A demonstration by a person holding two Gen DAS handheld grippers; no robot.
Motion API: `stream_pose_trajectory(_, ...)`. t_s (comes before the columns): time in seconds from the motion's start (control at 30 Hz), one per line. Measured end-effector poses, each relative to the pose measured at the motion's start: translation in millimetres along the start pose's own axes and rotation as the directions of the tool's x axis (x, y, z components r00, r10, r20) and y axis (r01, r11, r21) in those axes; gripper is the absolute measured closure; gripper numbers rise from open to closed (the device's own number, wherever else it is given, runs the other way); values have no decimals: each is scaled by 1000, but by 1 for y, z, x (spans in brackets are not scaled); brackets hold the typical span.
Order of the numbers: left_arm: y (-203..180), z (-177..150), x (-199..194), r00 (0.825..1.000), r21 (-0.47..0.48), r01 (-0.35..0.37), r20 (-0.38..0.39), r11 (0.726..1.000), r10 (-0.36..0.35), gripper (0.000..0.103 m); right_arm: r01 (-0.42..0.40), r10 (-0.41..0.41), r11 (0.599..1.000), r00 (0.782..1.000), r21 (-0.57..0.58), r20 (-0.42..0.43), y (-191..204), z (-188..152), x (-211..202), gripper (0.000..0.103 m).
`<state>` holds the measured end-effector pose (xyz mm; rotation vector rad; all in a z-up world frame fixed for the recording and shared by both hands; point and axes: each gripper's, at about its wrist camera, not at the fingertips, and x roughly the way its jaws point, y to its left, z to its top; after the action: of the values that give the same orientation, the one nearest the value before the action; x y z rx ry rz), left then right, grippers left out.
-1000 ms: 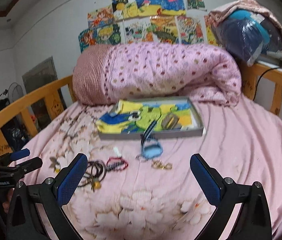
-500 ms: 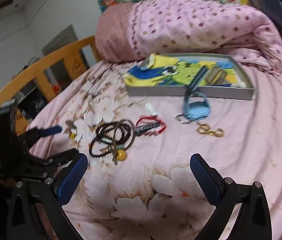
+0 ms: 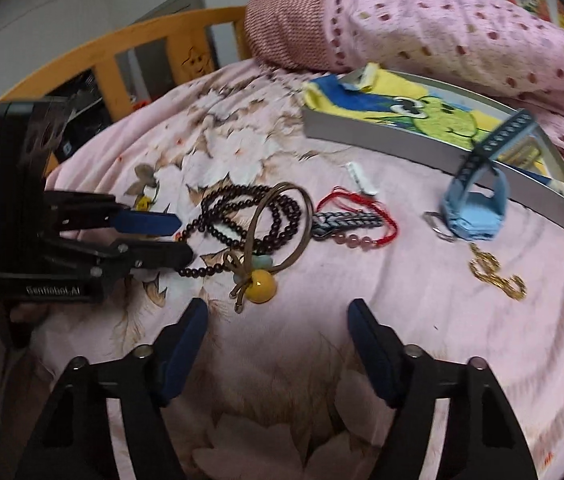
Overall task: Organize jewelry
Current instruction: 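Grasp the black bead necklace with the left tool while the right tool grasps the brown cord pendant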
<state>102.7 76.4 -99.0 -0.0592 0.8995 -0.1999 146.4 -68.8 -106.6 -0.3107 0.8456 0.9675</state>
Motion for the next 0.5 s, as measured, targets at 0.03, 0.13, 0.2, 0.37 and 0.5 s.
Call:
stream_pose_trajectory(0.03, 1, 1, 2, 1000, -9, 12, -8, 1000, -12, 72, -7, 7, 1000, 1000, -10, -4, 0, 0, 2, 38)
stream_pose_trajectory(0.13, 2, 5, 5, 999, -15, 22, -24, 1000, -22, 74, -17, 17, 999, 1000, -43, -13, 3, 3, 9, 43)
stream_pose_trajectory(0.2, 1, 6, 8, 999, -4, 2, -37, 1000, -2, 79, -19, 18, 998, 1000, -52, -15, 3, 4, 11, 48)
stream_pose_trajectory(0.37, 7, 10, 11, 999, -42, -7, -48, 999, 5, 93, -13, 13, 998, 1000, -62, -6, 1, 8, 14, 63)
stream_pose_trajectory(0.5, 10, 11, 10, 999, -64, -15, -52, 998, 12, 98, -13, 13, 997, 1000, -73, 3, 3, 9, 13, 82)
